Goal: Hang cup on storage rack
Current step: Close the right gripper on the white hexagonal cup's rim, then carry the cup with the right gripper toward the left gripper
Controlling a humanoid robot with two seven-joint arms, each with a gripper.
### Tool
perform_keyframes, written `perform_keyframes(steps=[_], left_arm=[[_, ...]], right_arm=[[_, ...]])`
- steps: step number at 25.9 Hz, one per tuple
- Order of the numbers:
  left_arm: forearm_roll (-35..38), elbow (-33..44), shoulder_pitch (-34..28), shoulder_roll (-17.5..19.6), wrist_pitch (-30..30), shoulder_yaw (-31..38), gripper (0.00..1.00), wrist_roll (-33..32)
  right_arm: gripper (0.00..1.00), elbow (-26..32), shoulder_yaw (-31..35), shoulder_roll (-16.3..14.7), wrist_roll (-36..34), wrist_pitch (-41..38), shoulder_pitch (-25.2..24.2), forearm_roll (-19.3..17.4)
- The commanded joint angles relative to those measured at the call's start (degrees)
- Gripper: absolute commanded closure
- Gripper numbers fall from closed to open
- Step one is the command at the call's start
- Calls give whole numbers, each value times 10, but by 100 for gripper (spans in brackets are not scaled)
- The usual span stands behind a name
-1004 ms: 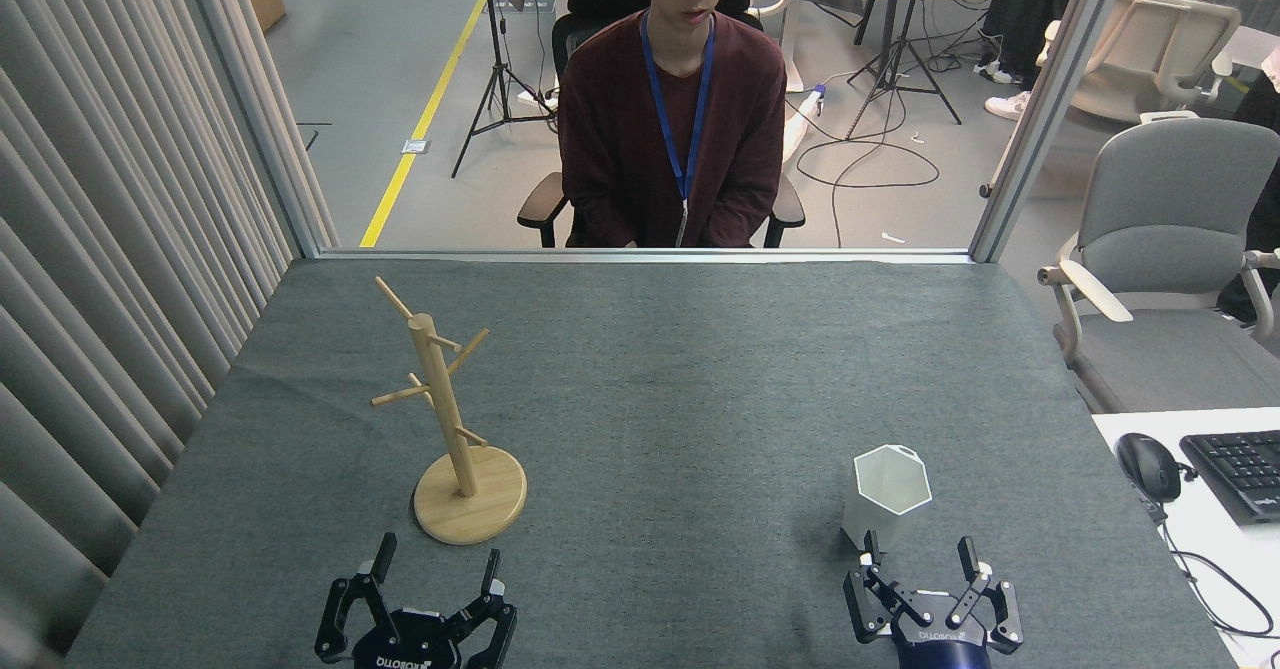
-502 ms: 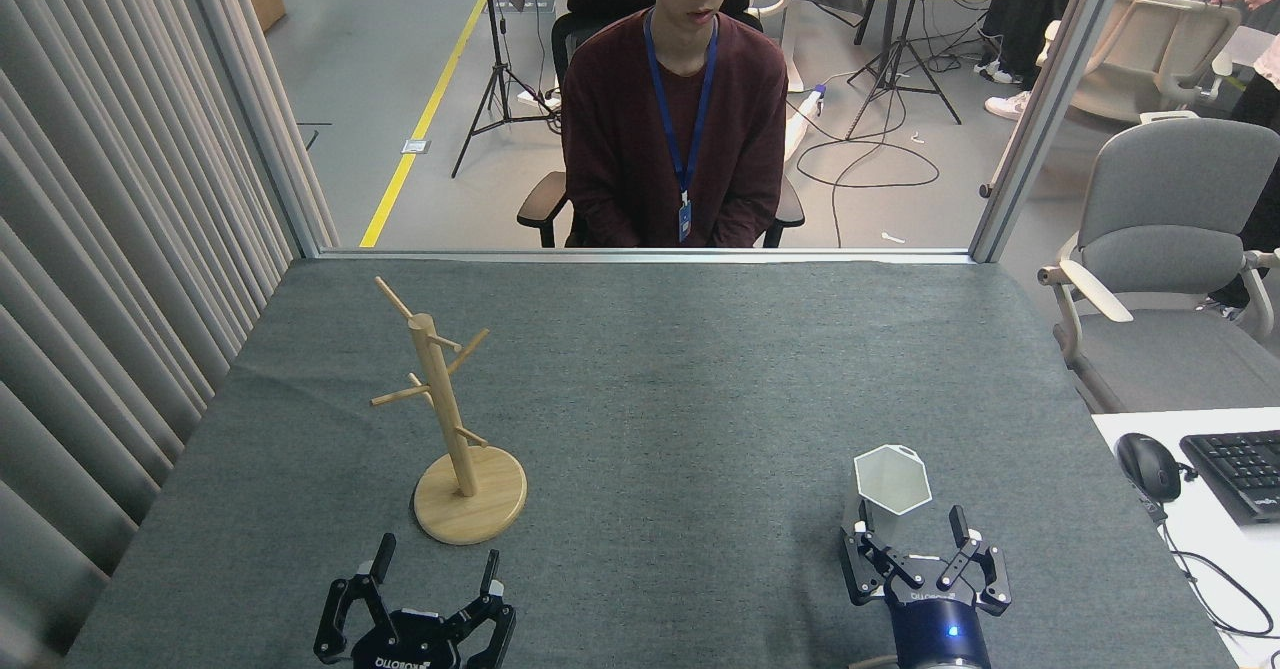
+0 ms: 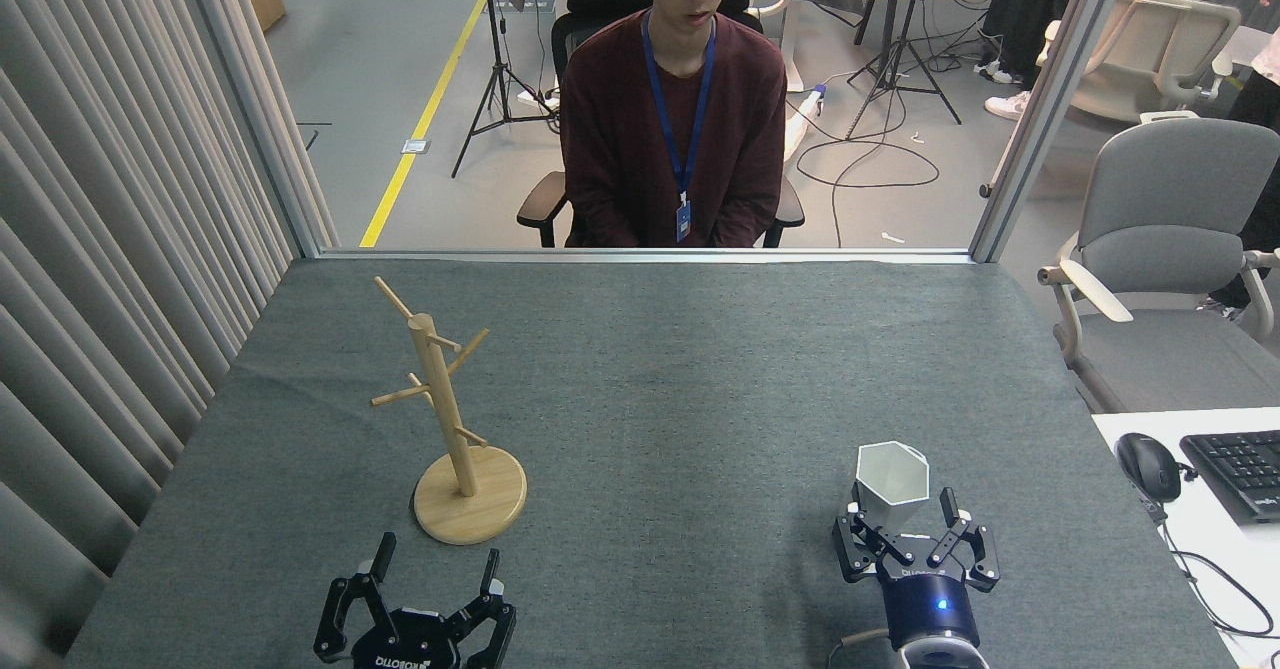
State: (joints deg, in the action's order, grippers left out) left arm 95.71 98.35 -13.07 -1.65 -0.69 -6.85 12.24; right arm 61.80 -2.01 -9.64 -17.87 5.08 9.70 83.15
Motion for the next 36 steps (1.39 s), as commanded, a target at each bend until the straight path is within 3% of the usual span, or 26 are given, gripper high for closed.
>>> perform_keyframes(steps=[1, 23, 25, 29, 32, 36], left_arm=[[0, 0, 1, 1, 0, 0, 1, 0], [0, -4, 1, 2, 1, 0, 1, 1], [0, -4, 1, 2, 1, 0, 1, 1], [0, -4, 2, 2, 6, 0, 1, 3], [0, -2, 2, 2, 9, 0, 1, 40], [2, -1, 1, 2, 17, -7, 1, 71]], right_arm=[[2, -11, -2, 2, -1, 0, 8, 1], [3, -85, -5, 22, -20, 3, 63, 1], [34, -85, -5, 23, -22, 5, 63, 4], [39, -84, -5, 22, -34, 5, 57, 3], [40, -59, -5, 23, -48, 0, 45, 4], [40, 88, -6, 20, -59, -18, -32, 4]])
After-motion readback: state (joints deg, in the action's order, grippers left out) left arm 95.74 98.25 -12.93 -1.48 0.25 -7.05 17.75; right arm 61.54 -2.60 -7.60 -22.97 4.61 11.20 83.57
